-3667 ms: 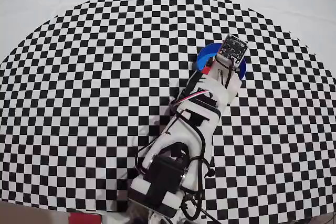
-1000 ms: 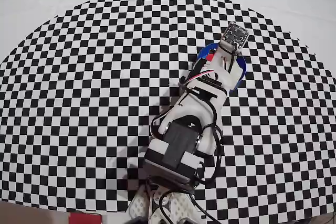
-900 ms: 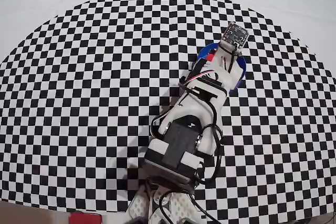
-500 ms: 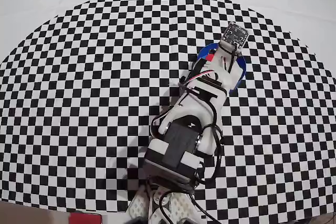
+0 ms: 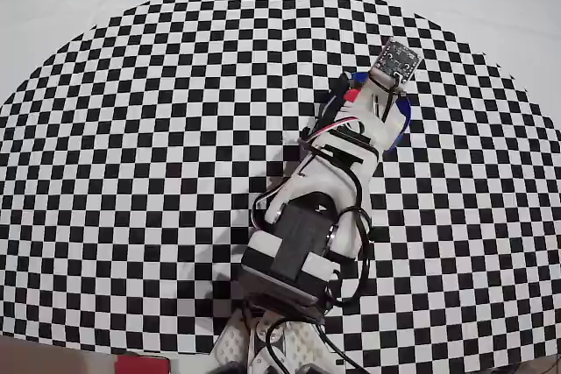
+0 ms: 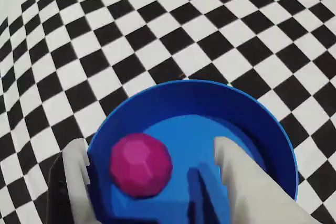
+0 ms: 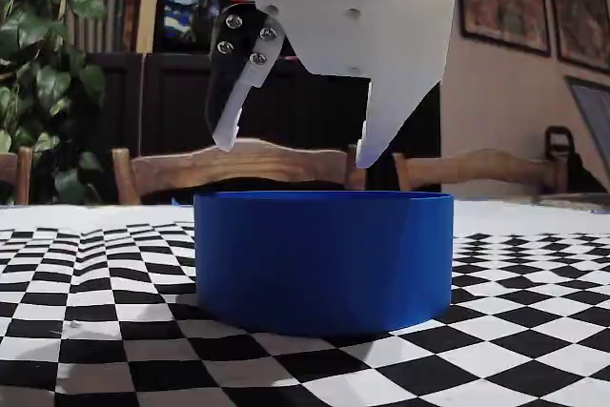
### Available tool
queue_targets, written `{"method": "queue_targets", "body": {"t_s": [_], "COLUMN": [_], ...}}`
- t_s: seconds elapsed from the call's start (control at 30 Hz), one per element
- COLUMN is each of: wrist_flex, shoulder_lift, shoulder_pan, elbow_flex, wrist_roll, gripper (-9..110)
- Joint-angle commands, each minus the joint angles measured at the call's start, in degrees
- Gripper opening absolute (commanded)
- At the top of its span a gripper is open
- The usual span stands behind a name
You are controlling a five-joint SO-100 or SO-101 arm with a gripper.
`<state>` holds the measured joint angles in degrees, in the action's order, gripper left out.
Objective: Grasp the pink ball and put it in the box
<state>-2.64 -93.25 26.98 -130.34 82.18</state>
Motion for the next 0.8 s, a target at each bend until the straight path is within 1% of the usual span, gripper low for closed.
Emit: {"method": "queue_targets", "body": {"t_s": [0.0, 0.3, 0.33, 0.4, 0.43, 0.5, 0.53, 0.6, 0.67, 0.77], "wrist_flex": [-0.9, -0.6, -0.6, -0.6, -0.6, -0.5, 0.9, 5.4, 10.4, 16.9], "shoulder_lift": [-5.7, -20.6, -22.4, -26.1, -28.5, -33.2, -37.1, -43.0, -50.8, -61.3], "shoulder_pan": [-0.5, -2.6, -3.2, -4.2, -4.7, -5.5, -6.1, -7.0, -8.5, -10.8], "elbow_flex": [2.7, -3.3, -4.3, -6.4, -7.7, -10.6, -12.7, -15.3, -19.3, -24.6], "wrist_roll": [-3.3, -21.1, -23.7, -29.1, -32.8, -40.3, -45.4, -51.2, -56.5, -61.9], "gripper": [27, 26, 22, 7, 1, 0, 0, 0, 0, 0]}}
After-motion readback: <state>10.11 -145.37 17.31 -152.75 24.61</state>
